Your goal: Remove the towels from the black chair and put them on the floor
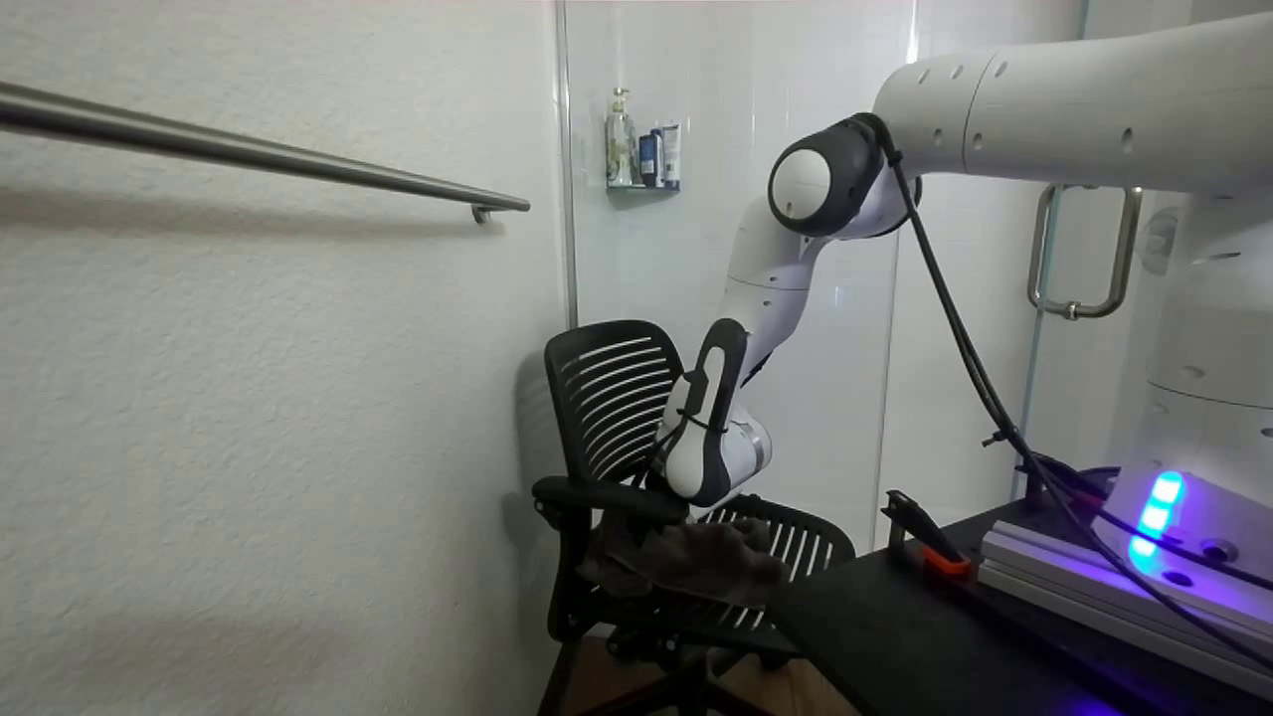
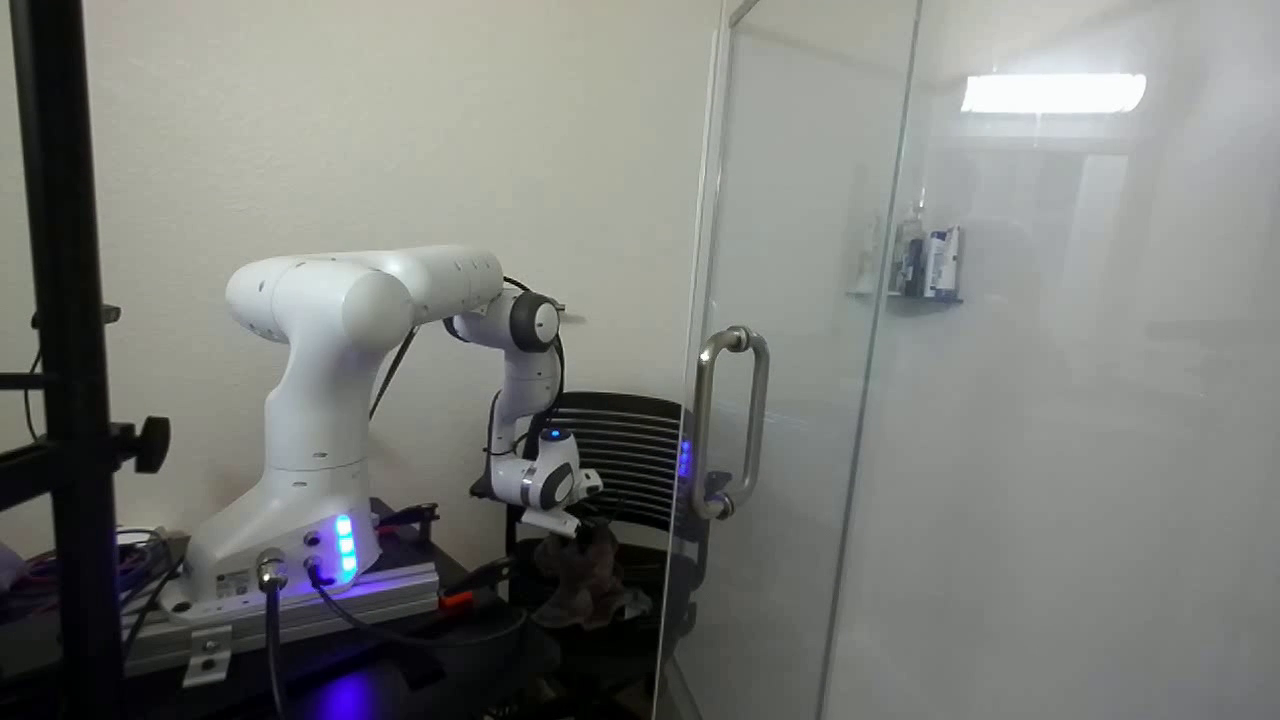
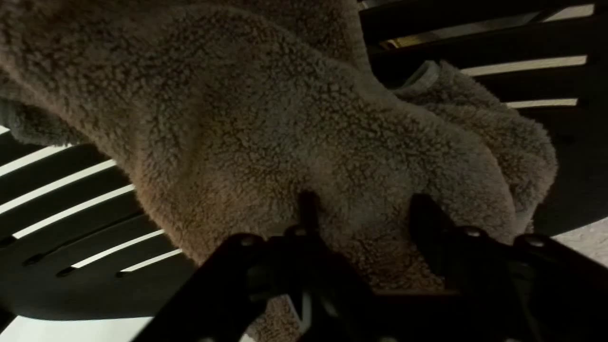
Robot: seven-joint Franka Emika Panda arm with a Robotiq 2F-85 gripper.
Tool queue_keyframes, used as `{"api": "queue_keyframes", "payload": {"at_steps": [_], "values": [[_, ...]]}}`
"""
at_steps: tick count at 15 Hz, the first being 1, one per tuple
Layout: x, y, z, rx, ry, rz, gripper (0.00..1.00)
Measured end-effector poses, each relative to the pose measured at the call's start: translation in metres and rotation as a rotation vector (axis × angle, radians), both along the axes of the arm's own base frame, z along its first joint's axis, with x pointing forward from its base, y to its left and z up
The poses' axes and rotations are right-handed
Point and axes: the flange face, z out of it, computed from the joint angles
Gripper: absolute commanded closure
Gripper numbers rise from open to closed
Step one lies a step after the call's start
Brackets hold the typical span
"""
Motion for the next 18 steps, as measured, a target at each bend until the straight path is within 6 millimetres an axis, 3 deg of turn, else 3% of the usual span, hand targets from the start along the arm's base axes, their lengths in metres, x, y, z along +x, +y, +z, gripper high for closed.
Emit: {"api": "queue_keyframes", "payload": {"at_steps": [4, 10, 13, 18], "values": [[0.002, -0.003, -0.003, 0.016, -0.014, 0.041, 1.0], [0.002, 0.0, 0.004, 0.022, -0.017, 0.085, 0.99], [0.003, 0.003, 0.04, 0.022, -0.039, 0.11, 0.99], [0.009, 0.0, 0.14, -0.071, -0.183, 0.114, 0.99]]}}
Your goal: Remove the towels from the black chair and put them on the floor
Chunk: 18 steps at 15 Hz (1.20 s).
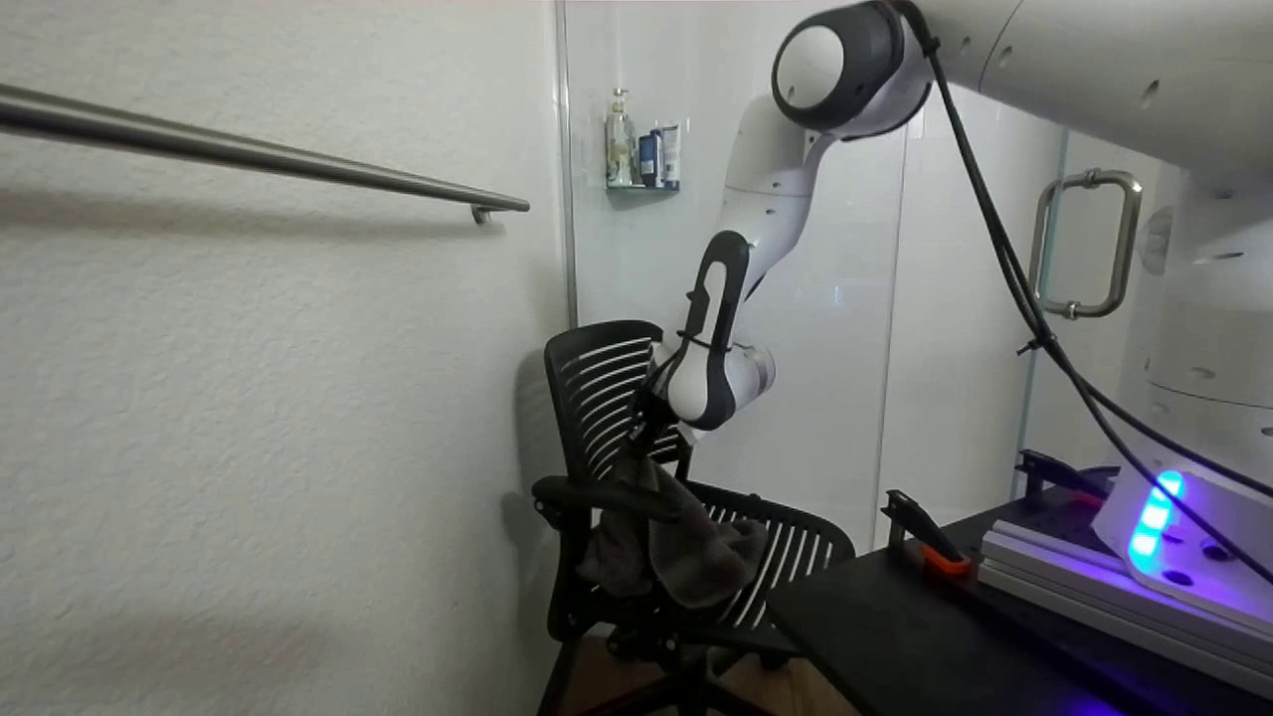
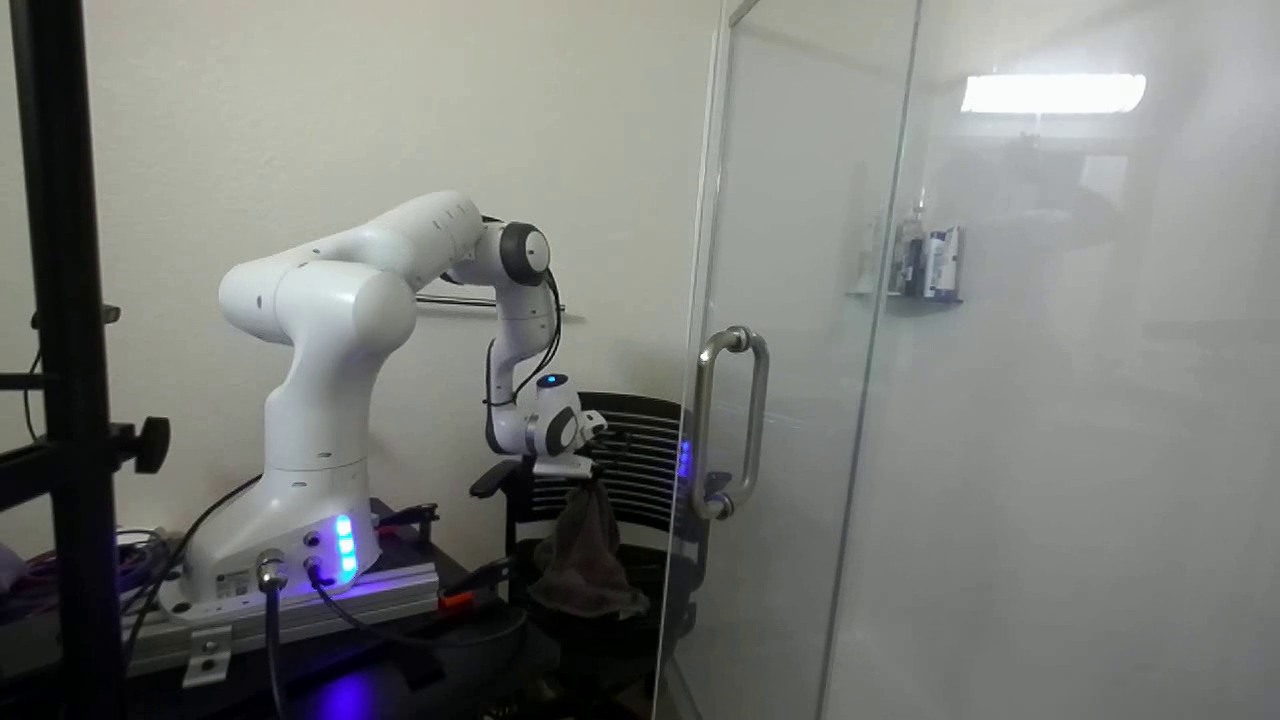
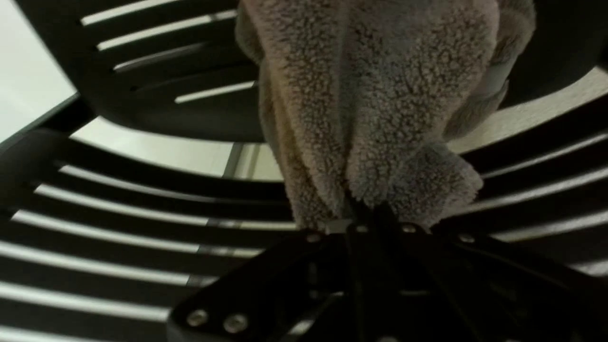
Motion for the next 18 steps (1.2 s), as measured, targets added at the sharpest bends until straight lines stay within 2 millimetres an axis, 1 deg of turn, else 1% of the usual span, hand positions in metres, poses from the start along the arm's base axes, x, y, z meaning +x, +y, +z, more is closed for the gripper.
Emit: {"api": "queue_keyframes", "payload": {"at_steps": [2, 4, 6, 10, 13, 14, 15, 17, 18], "values": [[0.003, 0.007, 0.047, -0.068, -0.076, 0.005, 0.99], [0.0, 0.016, 0.094, -0.136, -0.153, 0.029, 0.99], [-0.005, 0.03, 0.139, -0.197, -0.232, 0.073, 0.99], [-0.024, 0.066, 0.212, -0.31, -0.385, 0.168, 0.99], [-0.043, 0.105, 0.271, -0.344, -0.519, 0.205, 0.99], [-0.053, 0.114, 0.285, -0.333, -0.539, 0.189, 0.99], [-0.065, 0.118, 0.295, -0.324, -0.537, 0.16, 0.95], [-0.085, 0.12, 0.311, -0.315, -0.523, 0.108, 0.95], [-0.092, 0.12, 0.314, -0.314, -0.522, 0.103, 0.95]]}}
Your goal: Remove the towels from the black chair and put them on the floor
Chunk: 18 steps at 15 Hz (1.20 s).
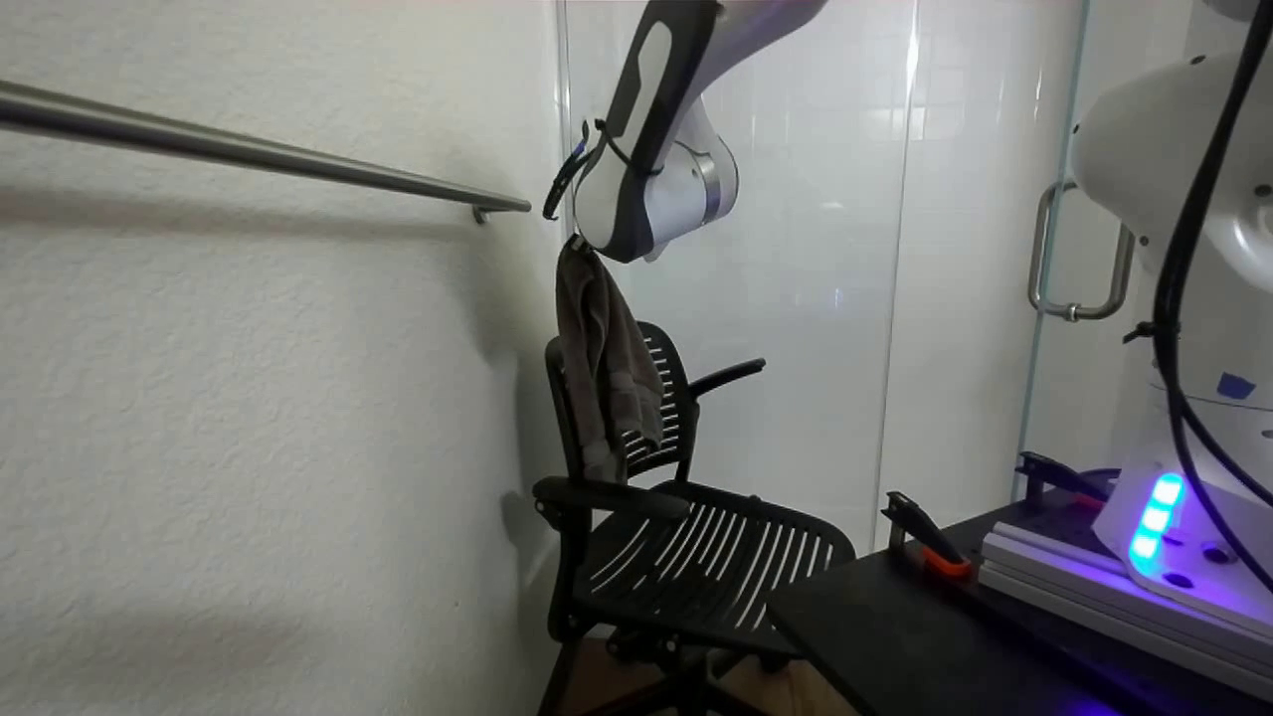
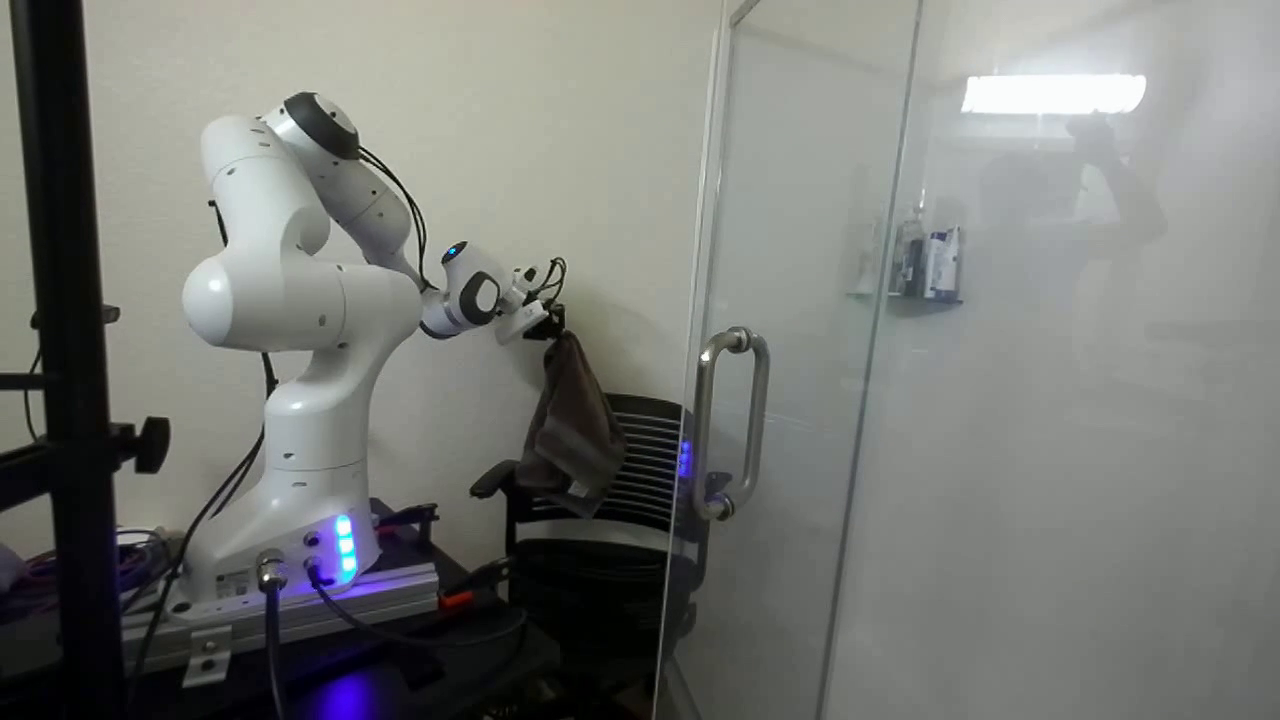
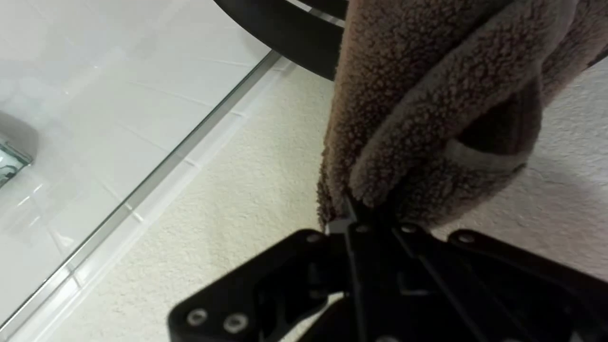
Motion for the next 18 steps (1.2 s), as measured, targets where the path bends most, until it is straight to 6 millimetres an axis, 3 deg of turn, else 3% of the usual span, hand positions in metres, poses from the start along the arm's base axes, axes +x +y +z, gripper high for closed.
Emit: {"api": "queue_keyframes", "payload": {"at_steps": [4, 6, 9, 13, 18], "values": [[-0.003, 0.003, -0.007, 0.005, 0.017, 0.006, 0.99], [-0.011, 0.022, -0.035, 0.071, 0.061, 0.063, 0.99], [-0.03, 0.064, -0.078, 0.157, 0.139, 0.172, 0.99], [-0.034, 0.139, -0.078, 0.21, 0.183, 0.331, 0.99], [-0.024, 0.131, -0.075, 0.195, 0.234, 0.423, 0.99]]}}
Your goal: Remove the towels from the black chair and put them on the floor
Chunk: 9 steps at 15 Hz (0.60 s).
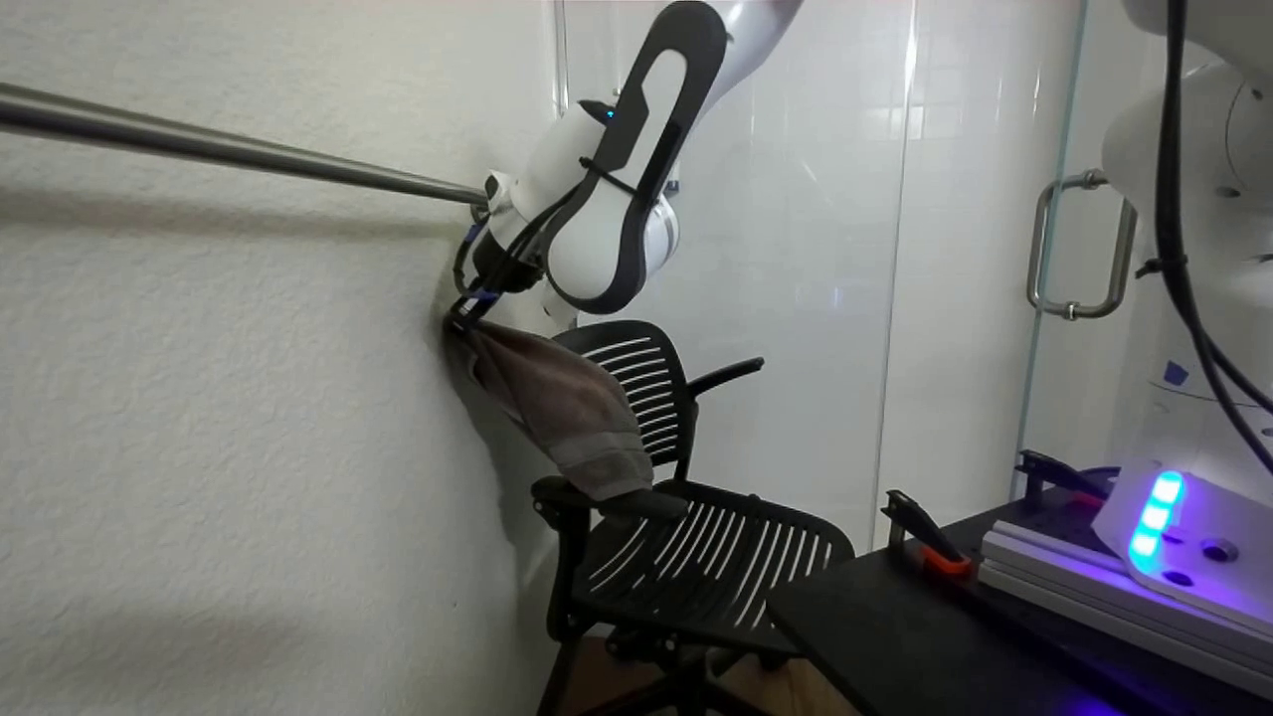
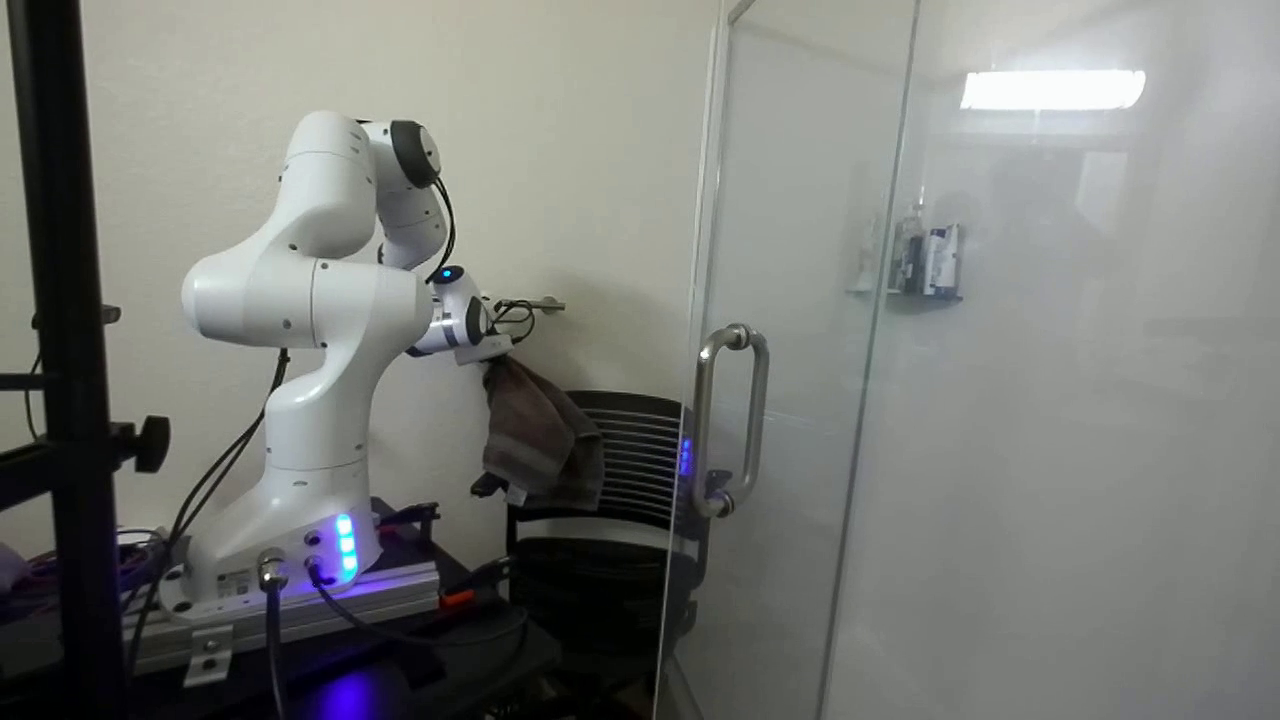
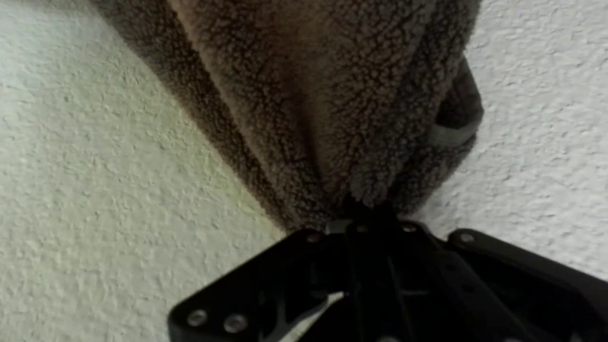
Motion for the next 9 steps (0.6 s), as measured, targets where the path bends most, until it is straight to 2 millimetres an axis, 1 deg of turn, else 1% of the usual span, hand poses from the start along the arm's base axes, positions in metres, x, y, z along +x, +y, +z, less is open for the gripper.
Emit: {"api": "queue_keyframes", "payload": {"at_steps": [5, 9], "values": [[-0.005, 0.0, -0.026, -0.009, 0.077, 0.167, 0.99], [0.004, -0.009, -0.031, 0.055, 0.132, 0.211, 0.99]]}}
